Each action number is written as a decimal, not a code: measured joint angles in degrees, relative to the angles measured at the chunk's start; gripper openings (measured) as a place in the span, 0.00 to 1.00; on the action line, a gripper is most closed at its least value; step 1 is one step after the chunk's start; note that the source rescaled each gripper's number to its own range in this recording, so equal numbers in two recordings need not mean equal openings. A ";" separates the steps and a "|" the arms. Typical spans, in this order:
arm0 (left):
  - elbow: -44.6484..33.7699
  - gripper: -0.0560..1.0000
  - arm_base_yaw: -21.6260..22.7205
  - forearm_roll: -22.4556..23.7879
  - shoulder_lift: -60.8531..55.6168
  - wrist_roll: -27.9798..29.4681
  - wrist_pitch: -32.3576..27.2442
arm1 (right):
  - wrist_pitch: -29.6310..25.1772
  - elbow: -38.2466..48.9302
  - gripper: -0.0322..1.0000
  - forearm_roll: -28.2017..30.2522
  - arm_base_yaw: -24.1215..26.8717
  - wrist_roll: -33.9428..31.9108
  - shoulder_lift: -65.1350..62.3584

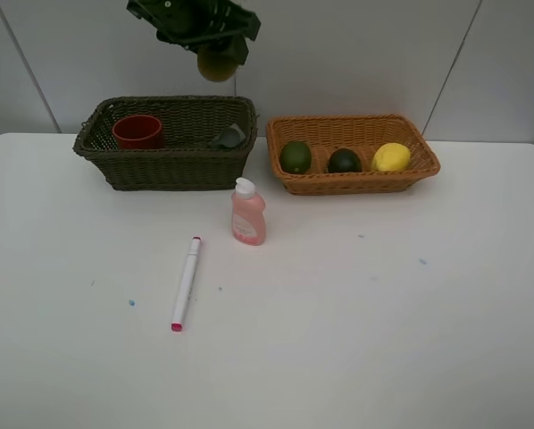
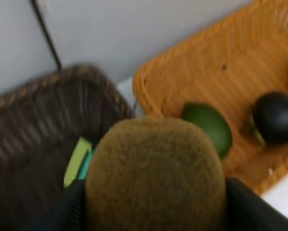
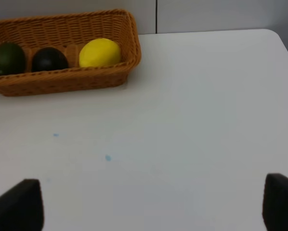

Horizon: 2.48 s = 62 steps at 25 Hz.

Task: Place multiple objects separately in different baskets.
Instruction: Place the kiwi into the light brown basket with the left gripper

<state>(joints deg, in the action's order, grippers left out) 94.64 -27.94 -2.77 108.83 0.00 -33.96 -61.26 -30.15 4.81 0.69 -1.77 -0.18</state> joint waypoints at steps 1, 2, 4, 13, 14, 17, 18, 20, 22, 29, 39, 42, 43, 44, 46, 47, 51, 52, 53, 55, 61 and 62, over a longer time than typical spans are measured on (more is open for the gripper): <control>2.22 0.71 0.00 -0.26 2.23 -0.81 -0.02 | 0.00 0.00 0.99 0.00 0.00 0.00 0.00; 4.92 0.71 0.00 -0.98 4.49 -1.40 -0.17 | 0.00 0.00 0.99 0.00 0.00 0.00 0.00; 10.24 0.71 0.00 -2.56 8.70 -2.31 -0.50 | 0.00 0.00 0.99 0.00 0.00 0.00 0.00; 29.36 0.71 -2.68 -9.35 26.34 -7.90 -5.93 | 0.00 0.00 0.99 0.00 0.00 0.00 0.00; 30.75 0.71 -3.15 -9.77 27.62 -8.17 -6.18 | 0.00 0.00 0.99 0.00 0.00 0.00 0.00; 33.11 0.71 -4.12 -10.54 31.33 -8.30 -6.20 | 0.00 0.00 0.99 0.00 0.00 0.00 0.00; 33.42 0.71 -4.42 -10.76 32.41 -8.44 -6.20 | 0.00 0.00 0.99 0.00 0.00 0.00 0.00; 33.54 0.71 -4.84 -11.64 34.39 -9.20 -6.14 | 0.00 0.00 0.99 0.00 0.00 0.00 0.00; 33.54 0.71 -5.25 -12.04 35.98 -10.68 -5.84 | 0.00 0.00 0.99 0.00 0.00 0.00 0.00; 33.79 0.71 -5.54 -12.93 36.93 -15.46 -4.20 | 0.00 0.00 0.99 0.00 0.00 0.00 0.00; 33.79 0.71 -5.60 -13.11 36.93 -15.63 -3.15 | 0.00 0.00 0.99 0.00 0.00 0.00 0.00; 33.79 0.71 -5.60 -13.29 36.93 -15.57 -2.73 | 0.00 0.00 0.99 0.00 0.00 0.00 0.00; 33.79 0.71 -5.60 -13.42 36.93 -15.26 -2.27 | 0.00 0.00 0.99 0.00 0.00 0.00 0.00; 33.79 0.71 -5.60 -13.57 36.93 -14.64 -1.75 | 0.00 0.00 0.99 0.00 0.00 0.00 0.00; 33.79 0.79 -5.60 -13.62 36.93 -12.53 0.14 | 0.00 0.00 0.99 0.00 0.00 0.00 0.00; 33.79 0.88 -5.60 -13.88 36.93 -11.36 1.29 | 0.00 0.00 0.99 0.00 0.00 0.00 0.00; 33.79 0.99 -5.60 -14.48 36.93 -9.59 2.65 | 0.00 0.00 0.99 0.00 0.00 0.00 0.00; 33.79 1.00 -5.60 -14.48 36.93 -9.59 2.65 | 0.00 0.00 0.99 0.00 0.00 0.00 0.00; 33.79 1.00 -5.60 -14.48 36.93 -9.59 2.65 | 0.00 0.00 0.99 0.00 0.00 0.00 0.00; 33.79 1.00 -5.60 -14.53 36.93 -9.65 2.65 | 0.00 0.00 0.99 0.00 0.00 0.00 0.00; 33.79 1.00 -5.60 -14.58 36.93 -9.69 2.65 | 0.00 0.00 0.99 0.00 0.00 0.00 0.00; 33.79 1.00 -5.60 -14.58 36.93 -9.69 2.65 | 0.00 0.00 0.99 0.00 0.00 0.00 0.00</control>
<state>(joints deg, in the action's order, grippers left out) 128.43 -33.55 -17.36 145.76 -9.69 -31.31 -61.26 -30.15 4.81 0.69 -1.77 -0.18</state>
